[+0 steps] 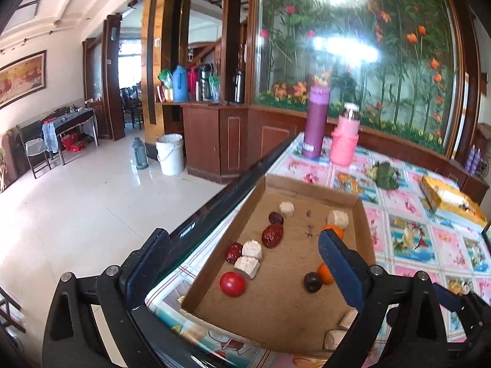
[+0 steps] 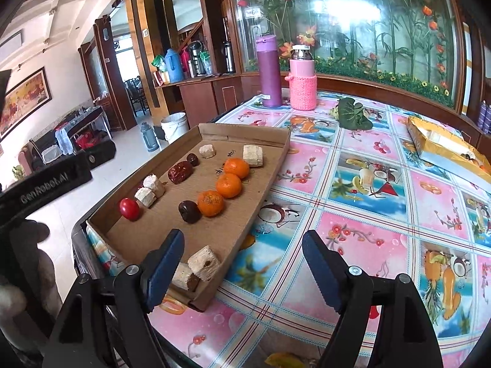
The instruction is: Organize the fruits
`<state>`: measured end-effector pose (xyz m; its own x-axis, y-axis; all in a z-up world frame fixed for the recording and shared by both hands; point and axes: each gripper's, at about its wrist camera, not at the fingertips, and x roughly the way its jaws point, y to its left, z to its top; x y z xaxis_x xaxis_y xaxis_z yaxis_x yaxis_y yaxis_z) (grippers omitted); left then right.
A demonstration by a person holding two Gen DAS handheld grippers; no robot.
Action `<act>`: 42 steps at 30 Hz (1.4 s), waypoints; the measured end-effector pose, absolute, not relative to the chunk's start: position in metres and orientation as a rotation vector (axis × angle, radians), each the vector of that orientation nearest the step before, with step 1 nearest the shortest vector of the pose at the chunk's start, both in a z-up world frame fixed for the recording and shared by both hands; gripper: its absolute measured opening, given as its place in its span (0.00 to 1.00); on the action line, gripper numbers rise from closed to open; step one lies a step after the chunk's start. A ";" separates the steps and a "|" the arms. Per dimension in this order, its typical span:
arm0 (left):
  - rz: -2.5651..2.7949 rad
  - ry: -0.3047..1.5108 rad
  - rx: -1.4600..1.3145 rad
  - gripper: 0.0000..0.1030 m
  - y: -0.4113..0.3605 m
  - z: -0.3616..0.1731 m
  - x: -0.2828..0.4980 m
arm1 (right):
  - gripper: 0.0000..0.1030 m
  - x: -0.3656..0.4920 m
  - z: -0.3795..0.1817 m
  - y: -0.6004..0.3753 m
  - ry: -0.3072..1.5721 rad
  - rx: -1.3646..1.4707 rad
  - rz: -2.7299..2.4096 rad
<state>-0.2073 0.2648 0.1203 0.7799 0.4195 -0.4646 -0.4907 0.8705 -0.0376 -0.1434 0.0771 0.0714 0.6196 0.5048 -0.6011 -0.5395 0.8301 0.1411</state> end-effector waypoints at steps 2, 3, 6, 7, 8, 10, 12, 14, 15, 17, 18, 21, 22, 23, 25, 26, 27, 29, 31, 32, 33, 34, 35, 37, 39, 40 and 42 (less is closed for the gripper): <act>0.476 0.421 -0.157 0.96 0.261 0.125 -0.216 | 0.82 -0.147 0.073 0.076 0.664 -0.057 0.601; 0.468 0.405 -0.149 0.99 0.259 0.127 -0.219 | 0.82 -0.149 0.074 0.076 0.661 -0.057 0.602; 0.491 0.372 -0.099 1.00 0.247 0.132 -0.228 | 0.82 -0.154 0.076 0.074 0.650 -0.056 0.604; 0.503 0.369 -0.087 1.00 0.245 0.133 -0.229 | 0.82 -0.157 0.077 0.074 0.645 -0.056 0.605; 0.505 0.366 -0.080 1.00 0.242 0.134 -0.230 | 0.83 -0.159 0.078 0.073 0.641 -0.057 0.605; 0.485 0.380 -0.098 1.00 0.242 0.136 -0.230 | 0.84 -0.163 0.080 0.073 0.629 -0.061 0.604; 0.460 0.397 -0.131 1.00 0.245 0.135 -0.229 | 0.85 -0.167 0.082 0.072 0.616 -0.066 0.600; 0.448 0.417 -0.154 1.00 0.248 0.134 -0.229 | 0.85 -0.170 0.084 0.072 0.607 -0.073 0.597; 0.446 0.425 -0.158 1.00 0.249 0.133 -0.229 | 0.86 -0.171 0.085 0.072 0.603 -0.076 0.596; 0.452 0.437 -0.162 1.00 0.250 0.131 -0.228 | 0.86 -0.173 0.086 0.072 0.597 -0.079 0.595; 0.456 0.439 -0.162 1.00 0.251 0.131 -0.228 | 0.86 -0.174 0.086 0.072 0.595 -0.081 0.595; 0.467 0.437 -0.151 1.00 0.249 0.129 -0.229 | 0.86 -0.176 0.085 0.074 0.590 -0.093 0.595; 0.469 0.436 -0.147 1.00 0.249 0.128 -0.229 | 0.86 -0.178 0.085 0.075 0.589 -0.098 0.596; 0.468 0.436 -0.143 1.00 0.248 0.127 -0.229 | 0.86 -0.178 0.085 0.076 0.587 -0.104 0.598; 0.462 0.439 -0.137 1.00 0.247 0.125 -0.228 | 0.86 -0.180 0.084 0.079 0.582 -0.118 0.599; 0.458 0.444 -0.130 1.00 0.246 0.123 -0.226 | 0.87 -0.181 0.084 0.080 0.580 -0.125 0.600; 0.456 0.449 -0.124 1.00 0.246 0.122 -0.226 | 0.87 -0.182 0.084 0.082 0.578 -0.132 0.601; 0.456 0.462 -0.114 1.00 0.246 0.120 -0.224 | 0.87 -0.184 0.083 0.085 0.574 -0.147 0.603; 0.449 0.472 -0.107 1.00 0.248 0.119 -0.221 | 0.88 -0.185 0.082 0.087 0.574 -0.157 0.609; 0.444 0.476 -0.098 1.00 0.249 0.119 -0.219 | 0.88 -0.184 0.081 0.088 0.576 -0.159 0.613; 0.440 0.478 -0.088 1.00 0.250 0.120 -0.217 | 0.88 -0.183 0.081 0.090 0.579 -0.162 0.616; 0.440 0.476 -0.079 1.00 0.251 0.122 -0.214 | 0.88 -0.181 0.081 0.091 0.586 -0.166 0.618; 0.437 0.471 -0.072 1.00 0.252 0.125 -0.212 | 0.88 -0.179 0.082 0.092 0.591 -0.167 0.619; 0.427 0.466 -0.048 1.00 0.251 0.132 -0.205 | 0.88 -0.175 0.085 0.091 0.593 -0.158 0.615; 0.422 0.453 -0.003 1.00 0.244 0.139 -0.197 | 0.88 -0.170 0.089 0.087 0.592 -0.140 0.610; 0.418 0.445 0.022 1.00 0.239 0.141 -0.194 | 0.88 -0.167 0.091 0.084 0.589 -0.126 0.604; 0.407 0.443 0.060 1.00 0.228 0.143 -0.186 | 0.90 -0.163 0.093 0.077 0.583 -0.109 0.589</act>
<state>-0.1864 0.2280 0.1427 0.8243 0.3959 -0.4048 -0.3700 0.9178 0.1440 -0.1629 0.0772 0.0930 0.6762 0.4923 -0.5480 -0.5525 0.8310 0.0648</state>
